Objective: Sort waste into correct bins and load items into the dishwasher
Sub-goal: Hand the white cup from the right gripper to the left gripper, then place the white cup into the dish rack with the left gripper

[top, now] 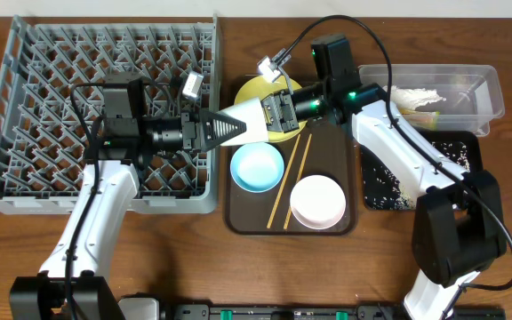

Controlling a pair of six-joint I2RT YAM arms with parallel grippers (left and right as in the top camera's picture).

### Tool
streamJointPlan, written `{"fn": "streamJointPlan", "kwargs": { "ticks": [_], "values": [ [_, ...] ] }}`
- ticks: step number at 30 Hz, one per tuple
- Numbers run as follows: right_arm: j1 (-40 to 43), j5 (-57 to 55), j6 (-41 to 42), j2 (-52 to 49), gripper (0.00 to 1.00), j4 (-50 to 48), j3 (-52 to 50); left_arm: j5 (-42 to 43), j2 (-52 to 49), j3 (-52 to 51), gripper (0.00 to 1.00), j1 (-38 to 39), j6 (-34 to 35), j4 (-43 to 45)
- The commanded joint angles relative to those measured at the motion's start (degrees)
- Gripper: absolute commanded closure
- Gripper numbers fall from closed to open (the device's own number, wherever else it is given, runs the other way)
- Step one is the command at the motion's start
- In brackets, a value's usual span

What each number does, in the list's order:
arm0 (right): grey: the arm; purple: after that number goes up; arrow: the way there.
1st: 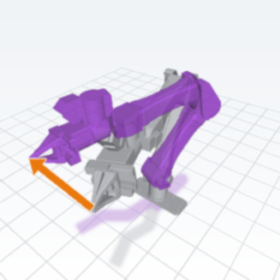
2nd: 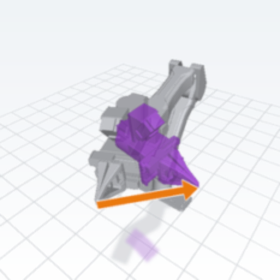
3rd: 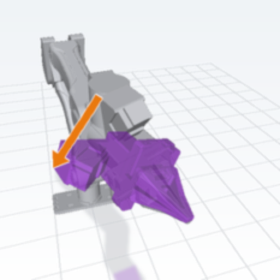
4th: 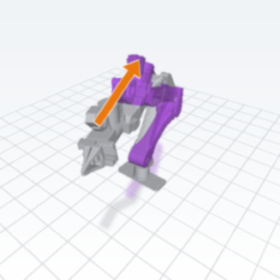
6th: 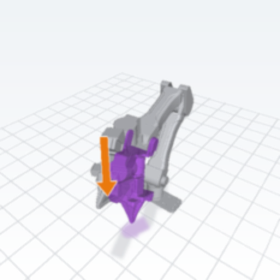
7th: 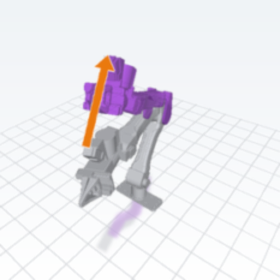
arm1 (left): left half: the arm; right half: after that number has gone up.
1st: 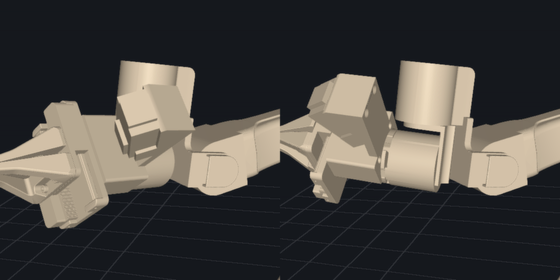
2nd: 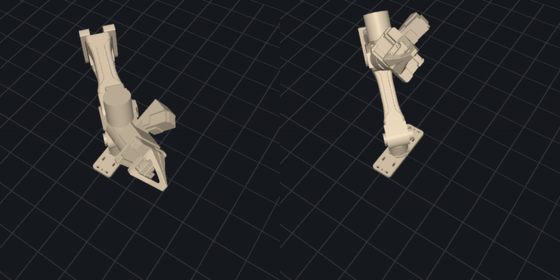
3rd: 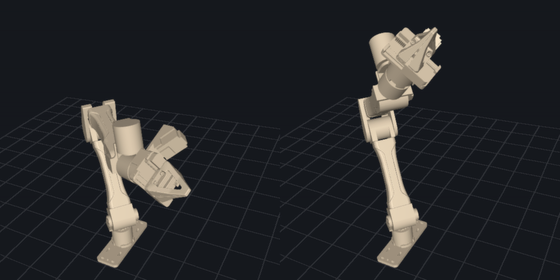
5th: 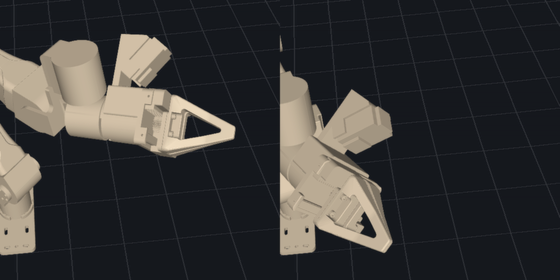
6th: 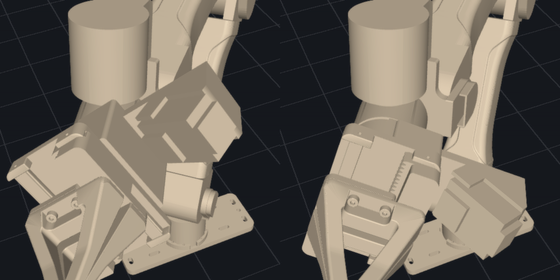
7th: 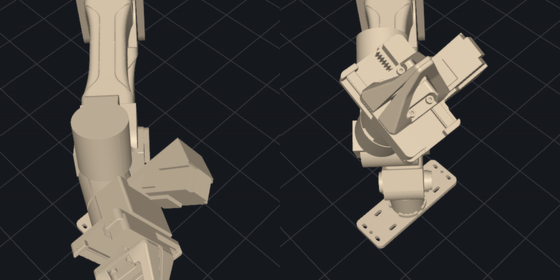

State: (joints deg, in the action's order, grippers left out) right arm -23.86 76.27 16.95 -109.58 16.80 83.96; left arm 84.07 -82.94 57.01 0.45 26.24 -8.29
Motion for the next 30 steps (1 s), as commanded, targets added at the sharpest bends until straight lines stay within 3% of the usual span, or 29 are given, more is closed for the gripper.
{"fn": "streamJointPlan", "kwargs": {
  "ticks": [1,2,3,7,9,22,25,30],
  "values": [
    [-2.3,-0.3,-1.4,0.1,0.99,1.0,-0.2,-5.3,0.2,1.0,0.56,-0.1,1.6,3.5],
    [-2.4,-0.3,-1.4,0.1,0.98,1.0,-0.2,-5.5,0.2,1.0,0.57,-0.1,2.3,4.3],
    [-2.4,-0.3,-1.4,0.1,0.91,1.0,-0.2,-5.8,0.2,1.0,0.58,-0.1,2.7,5.0],
    [-1.7,-0.3,-1.4,0.1,0.44,0.9,-0.2,-9.5,0.2,1.0,0.60,-0.1,3.0,5.7],
    [-0.5,0.5,-1.4,0.1,0.35,0.9,-0.2,-12.2,0.2,1.0,0.62,-0.2,3.0,5.7],
    [10.4,-3.1,-1.5,0.3,0.04,2.4,-0.2,-20.8,1.0,1.0,0.71,-2.4,3.0,4.9],
    [12.3,-10.9,-6.2,1.8,0.01,10.0,-0.2,-30.6,3.7,1.9,0.72,-3.5,1.8,-3.0],
    [11.9,-26.3,-11.9,6.9,0.01,20.0,-0.2,-49.6,8.6,9.7,0.72,-2.7,-6.0,-24.0]
  ]
}}
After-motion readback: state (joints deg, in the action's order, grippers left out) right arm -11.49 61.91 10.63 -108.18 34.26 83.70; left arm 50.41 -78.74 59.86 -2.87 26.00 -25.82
